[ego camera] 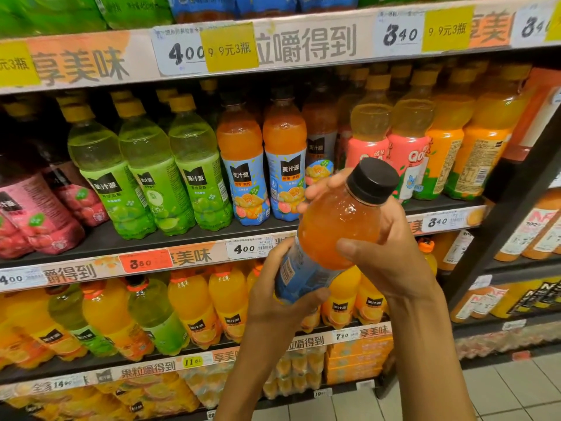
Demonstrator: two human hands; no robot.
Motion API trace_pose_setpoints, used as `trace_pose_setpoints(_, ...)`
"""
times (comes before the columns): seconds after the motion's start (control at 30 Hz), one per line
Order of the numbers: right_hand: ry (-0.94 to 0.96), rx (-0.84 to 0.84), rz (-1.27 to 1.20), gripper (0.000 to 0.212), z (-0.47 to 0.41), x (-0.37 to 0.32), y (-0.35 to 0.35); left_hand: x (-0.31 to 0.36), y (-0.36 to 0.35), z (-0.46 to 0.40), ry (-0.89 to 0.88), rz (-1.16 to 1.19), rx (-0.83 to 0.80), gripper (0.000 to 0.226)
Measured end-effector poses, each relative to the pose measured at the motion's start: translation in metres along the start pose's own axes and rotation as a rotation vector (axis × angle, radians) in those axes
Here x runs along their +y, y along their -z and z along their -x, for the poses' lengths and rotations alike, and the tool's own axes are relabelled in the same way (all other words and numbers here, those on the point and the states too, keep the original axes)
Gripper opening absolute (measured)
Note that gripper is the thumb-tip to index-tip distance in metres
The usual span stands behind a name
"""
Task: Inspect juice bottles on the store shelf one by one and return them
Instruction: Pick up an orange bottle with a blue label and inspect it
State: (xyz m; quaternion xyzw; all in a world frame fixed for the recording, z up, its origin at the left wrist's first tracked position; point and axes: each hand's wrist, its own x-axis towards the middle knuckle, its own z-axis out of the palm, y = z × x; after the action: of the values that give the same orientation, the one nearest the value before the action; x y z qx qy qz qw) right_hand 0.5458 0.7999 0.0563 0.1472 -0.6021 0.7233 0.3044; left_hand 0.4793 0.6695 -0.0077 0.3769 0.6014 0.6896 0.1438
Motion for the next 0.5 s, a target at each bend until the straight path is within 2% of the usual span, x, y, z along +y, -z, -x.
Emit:
trace_pose_setpoints(0.2, -0.048, 0.024, 0.039, 0.058, -0.002, -0.001, -0.001, -0.002, 0.004, 0.000, 0.037, 0.074, -0.021, 0.088)
trace_pose_setpoints(0.33, -0.091, 0.082, -0.040, 0.070, -0.003, 0.003, -0.003, 0.000, 0.009, 0.007, 0.082, 0.134, -0.140, 0.053)
trace_pose_setpoints(0.4, -0.099, 0.081, -0.086, 0.076, -0.003, 0.007, -0.006, -0.001, 0.008, 0.009, 0.118, 0.150, -0.156, 0.055)
trace_pose_setpoints(0.5, -0.102, 0.112, -0.101, 0.070, -0.004, 0.009, -0.012, -0.005, 0.006, 0.009, 0.170, 0.150, -0.148, 0.059)
